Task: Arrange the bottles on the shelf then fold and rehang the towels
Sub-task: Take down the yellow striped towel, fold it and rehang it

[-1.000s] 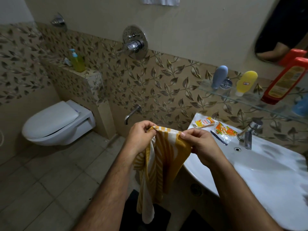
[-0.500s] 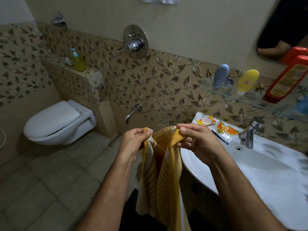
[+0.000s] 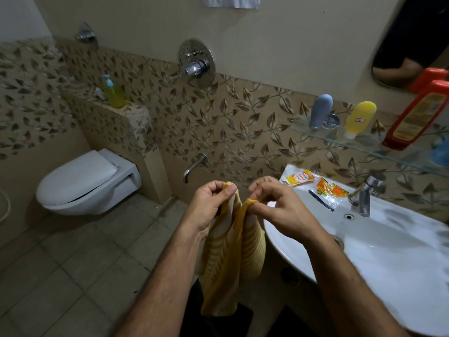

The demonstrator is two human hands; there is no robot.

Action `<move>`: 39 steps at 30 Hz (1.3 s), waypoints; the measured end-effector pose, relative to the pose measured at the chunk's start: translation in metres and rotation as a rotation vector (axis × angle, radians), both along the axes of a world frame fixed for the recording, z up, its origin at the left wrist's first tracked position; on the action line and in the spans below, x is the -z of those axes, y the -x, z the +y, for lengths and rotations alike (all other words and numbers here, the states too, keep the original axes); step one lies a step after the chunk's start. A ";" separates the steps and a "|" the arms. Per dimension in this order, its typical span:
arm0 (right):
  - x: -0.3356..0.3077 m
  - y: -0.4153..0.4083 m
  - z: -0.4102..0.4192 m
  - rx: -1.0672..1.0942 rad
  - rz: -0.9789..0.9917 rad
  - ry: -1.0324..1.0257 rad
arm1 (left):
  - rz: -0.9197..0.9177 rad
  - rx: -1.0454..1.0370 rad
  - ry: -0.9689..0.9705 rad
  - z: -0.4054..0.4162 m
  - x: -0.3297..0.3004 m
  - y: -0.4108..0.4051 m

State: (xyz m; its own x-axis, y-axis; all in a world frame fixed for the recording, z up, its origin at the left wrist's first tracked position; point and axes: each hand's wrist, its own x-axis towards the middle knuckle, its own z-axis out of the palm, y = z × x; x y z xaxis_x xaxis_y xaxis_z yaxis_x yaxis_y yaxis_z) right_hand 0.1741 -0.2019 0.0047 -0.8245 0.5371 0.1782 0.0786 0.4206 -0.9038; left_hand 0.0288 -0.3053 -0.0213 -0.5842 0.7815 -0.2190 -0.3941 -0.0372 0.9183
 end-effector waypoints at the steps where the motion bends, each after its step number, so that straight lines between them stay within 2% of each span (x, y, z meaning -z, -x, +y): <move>1: -0.001 0.002 0.000 0.007 0.000 0.007 | -0.008 -0.002 -0.009 0.000 -0.001 -0.002; 7: 0.005 0.019 -0.002 0.090 -0.023 0.099 | -0.089 0.034 -0.053 0.002 -0.005 -0.010; 13: 0.005 0.029 -0.004 0.099 0.040 0.291 | -0.224 0.062 -0.103 0.001 -0.004 -0.008; 20: 0.009 0.034 0.004 0.196 0.045 0.223 | -0.067 0.091 -0.110 0.000 -0.001 -0.002; 24: 0.007 0.036 0.008 0.116 0.054 0.220 | -0.046 0.047 -0.145 0.004 -0.002 -0.004; 28: -0.001 0.029 0.020 -0.038 0.010 0.234 | -0.008 0.111 -0.172 0.006 -0.001 -0.001; 32: -0.006 0.021 0.033 -0.184 -0.141 0.195 | 0.077 0.160 -0.181 0.008 -0.007 0.011; 35: -0.011 0.016 0.037 -0.208 -0.267 0.197 | 0.196 0.204 -0.162 0.005 -0.023 0.022; 39: -0.003 0.019 0.045 -0.131 -0.676 0.133 | 0.349 0.217 -0.150 -0.003 -0.042 0.035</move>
